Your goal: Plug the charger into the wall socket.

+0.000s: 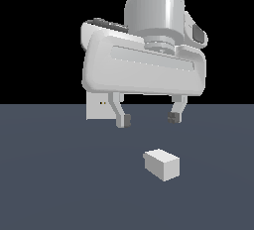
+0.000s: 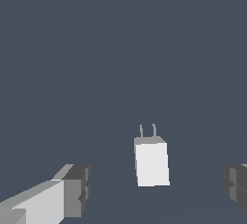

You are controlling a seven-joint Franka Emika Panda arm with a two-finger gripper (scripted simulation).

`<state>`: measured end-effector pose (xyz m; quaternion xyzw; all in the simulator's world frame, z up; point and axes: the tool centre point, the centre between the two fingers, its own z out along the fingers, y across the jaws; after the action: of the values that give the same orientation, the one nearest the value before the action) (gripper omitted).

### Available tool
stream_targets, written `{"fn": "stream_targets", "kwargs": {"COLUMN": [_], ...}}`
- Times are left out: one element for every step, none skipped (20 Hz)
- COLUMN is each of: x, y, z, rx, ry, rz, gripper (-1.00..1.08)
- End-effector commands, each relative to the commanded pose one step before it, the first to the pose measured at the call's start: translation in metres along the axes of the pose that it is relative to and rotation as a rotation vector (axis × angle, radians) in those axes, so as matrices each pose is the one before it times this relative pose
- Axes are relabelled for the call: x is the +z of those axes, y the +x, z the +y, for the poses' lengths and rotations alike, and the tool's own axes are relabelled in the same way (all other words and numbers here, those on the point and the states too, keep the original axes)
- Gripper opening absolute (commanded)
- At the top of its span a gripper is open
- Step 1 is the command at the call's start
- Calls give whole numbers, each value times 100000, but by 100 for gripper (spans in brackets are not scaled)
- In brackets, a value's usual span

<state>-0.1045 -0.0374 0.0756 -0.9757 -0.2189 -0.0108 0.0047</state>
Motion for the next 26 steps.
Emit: {"fn": "stream_targets", "kwargs": {"x": [527,165,143,121,100,78,56,33,11,-45,27,82,136,186,243,292,348,393,444,492,492,429,376,327,270,223], "y": [-622,-189,-163,-137,-112,-86,-63,-37,-7,37,-3,-9,-15,-2,-26,-13,-37,-14,-26,-28,-44,-8,-8,-21,4,-10], "z": [238,81,72,61,51,39,31,17,-2,-13,2,5,8,-17,15,-11,22,-15,1,5,36,-6,4,30,-2,23], "rx": [-2718,-765,-662,-560,-458,-358,-249,-154,-69,407,0,0,0,-68,0,-68,0,-97,-68,-68,0,-96,-68,0,-68,0], "ry": [-125,-28,-24,-21,-17,-14,-10,-6,-3,43,0,0,0,-10,0,-9,0,-13,-9,-9,0,-14,-11,0,-14,0], "rz": [132,16,13,11,9,7,5,3,1,-64,0,0,0,3,0,4,0,6,5,5,0,7,4,0,3,0], "gripper": [100,100,100,100,100,100,100,100,100,100,100,100,100,100,100,100,100,100,100,100,100,100,100,100,100,100]}}
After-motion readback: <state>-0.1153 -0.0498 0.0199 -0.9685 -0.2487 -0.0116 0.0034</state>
